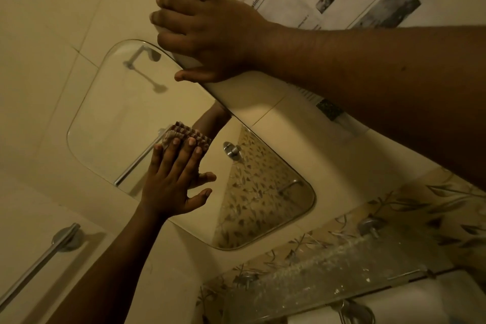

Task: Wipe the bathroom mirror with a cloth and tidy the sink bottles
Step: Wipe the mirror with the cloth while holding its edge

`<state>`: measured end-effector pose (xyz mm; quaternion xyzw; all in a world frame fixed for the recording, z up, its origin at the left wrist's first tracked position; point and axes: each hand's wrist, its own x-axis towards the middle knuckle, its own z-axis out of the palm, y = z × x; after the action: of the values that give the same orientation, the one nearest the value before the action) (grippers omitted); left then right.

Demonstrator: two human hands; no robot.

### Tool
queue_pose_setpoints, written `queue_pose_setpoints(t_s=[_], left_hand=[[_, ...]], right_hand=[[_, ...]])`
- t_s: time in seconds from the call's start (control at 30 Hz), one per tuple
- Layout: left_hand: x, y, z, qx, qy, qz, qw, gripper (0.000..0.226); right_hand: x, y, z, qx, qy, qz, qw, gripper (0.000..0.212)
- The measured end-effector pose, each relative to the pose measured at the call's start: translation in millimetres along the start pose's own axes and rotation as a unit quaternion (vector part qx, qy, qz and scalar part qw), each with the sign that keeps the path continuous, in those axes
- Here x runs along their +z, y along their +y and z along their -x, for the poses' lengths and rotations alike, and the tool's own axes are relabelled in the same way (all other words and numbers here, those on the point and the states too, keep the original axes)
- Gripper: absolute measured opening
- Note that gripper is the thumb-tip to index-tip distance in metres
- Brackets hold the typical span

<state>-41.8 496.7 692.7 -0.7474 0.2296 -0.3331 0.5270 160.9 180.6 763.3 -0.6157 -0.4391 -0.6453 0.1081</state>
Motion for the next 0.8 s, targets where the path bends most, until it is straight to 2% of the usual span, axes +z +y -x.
queue_pose_setpoints(t_s=[0.23, 0.8], left_hand=[[3, 12, 5, -0.003, -0.002, 0.011, 1.0, 0.103], [12, 39, 17, 0.011, -0.011, 0.037, 0.999, 0.103]], right_hand=[[1, -1, 1, -0.002, 0.023, 0.004, 1.0, 0.071], [0, -2, 3, -0.005, 0.022, 0.008, 1.0, 0.069]])
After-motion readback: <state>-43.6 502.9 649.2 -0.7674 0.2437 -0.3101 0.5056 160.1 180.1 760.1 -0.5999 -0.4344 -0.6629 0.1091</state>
